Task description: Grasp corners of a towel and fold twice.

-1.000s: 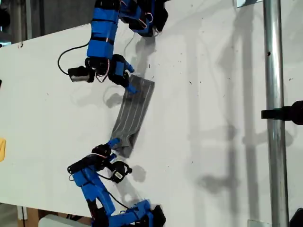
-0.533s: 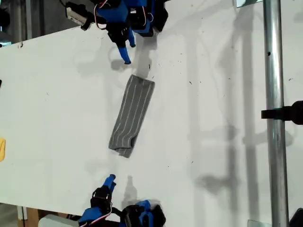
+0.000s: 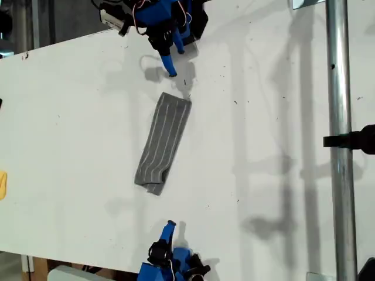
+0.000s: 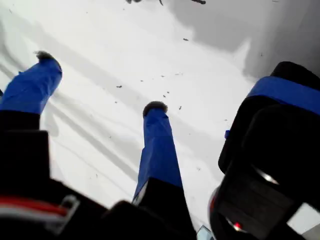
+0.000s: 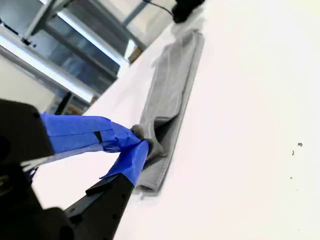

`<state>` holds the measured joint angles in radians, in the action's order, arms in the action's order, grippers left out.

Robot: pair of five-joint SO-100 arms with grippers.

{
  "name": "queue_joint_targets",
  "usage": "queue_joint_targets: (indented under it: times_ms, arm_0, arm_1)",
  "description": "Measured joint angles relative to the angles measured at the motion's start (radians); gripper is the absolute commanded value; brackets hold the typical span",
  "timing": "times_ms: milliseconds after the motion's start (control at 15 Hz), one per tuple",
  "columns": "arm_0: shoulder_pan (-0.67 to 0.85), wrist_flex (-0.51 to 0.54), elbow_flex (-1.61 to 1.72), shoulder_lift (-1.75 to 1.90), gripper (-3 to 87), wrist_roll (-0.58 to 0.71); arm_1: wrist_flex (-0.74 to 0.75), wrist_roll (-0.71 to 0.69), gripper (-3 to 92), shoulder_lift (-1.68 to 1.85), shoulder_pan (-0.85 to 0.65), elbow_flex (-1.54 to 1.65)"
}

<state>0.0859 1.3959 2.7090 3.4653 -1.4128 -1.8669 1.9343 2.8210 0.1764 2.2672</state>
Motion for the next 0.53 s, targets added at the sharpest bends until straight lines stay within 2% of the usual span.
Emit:
queue_joint_targets:
  times_ms: [133,200,533]
  arm_0:
    - [-0.006,0.000,0.011,0.005,-2.6,-0.002]
    - [-0.011,0.000,0.011,0.005,-2.6,-0.002]
    - [-0.046,0.000,0.014,0.005,-2.6,-0.014]
  arm_1:
    - [0.032,-0.048,48.6,-0.057,-0.046,0.008]
    - [0.095,-0.094,49.5,-0.120,-0.104,0.031]
    - [0.560,-0.140,47.7,-0.664,-0.268,0.106]
